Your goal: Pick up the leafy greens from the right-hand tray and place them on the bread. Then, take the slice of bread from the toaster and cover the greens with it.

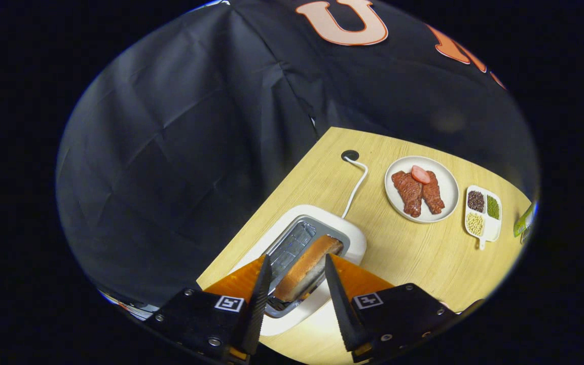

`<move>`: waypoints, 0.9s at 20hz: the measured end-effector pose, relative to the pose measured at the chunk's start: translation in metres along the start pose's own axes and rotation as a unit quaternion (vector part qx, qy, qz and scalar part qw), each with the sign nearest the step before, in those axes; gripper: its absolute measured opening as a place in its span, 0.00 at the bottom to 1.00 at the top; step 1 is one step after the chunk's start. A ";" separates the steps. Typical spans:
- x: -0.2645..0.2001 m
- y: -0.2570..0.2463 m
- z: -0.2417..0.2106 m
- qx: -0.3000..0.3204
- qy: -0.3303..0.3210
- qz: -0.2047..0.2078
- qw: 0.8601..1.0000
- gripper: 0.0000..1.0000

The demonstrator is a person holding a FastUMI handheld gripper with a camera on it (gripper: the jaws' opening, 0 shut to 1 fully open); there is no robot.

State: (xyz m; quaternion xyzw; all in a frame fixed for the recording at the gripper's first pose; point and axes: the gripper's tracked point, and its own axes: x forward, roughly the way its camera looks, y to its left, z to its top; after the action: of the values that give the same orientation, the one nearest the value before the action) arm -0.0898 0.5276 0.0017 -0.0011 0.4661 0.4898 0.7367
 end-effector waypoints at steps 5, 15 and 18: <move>0.002 0.000 -0.002 0.020 0.000 0.014 1.000 0.44; -0.062 -0.004 0.023 0.023 -0.105 0.053 0.993 0.10; -0.088 -0.009 0.027 0.026 -0.136 0.066 0.988 0.10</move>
State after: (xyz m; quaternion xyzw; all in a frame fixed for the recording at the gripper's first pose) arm -0.0723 0.4716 0.0732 0.1152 0.3731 0.5208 0.7591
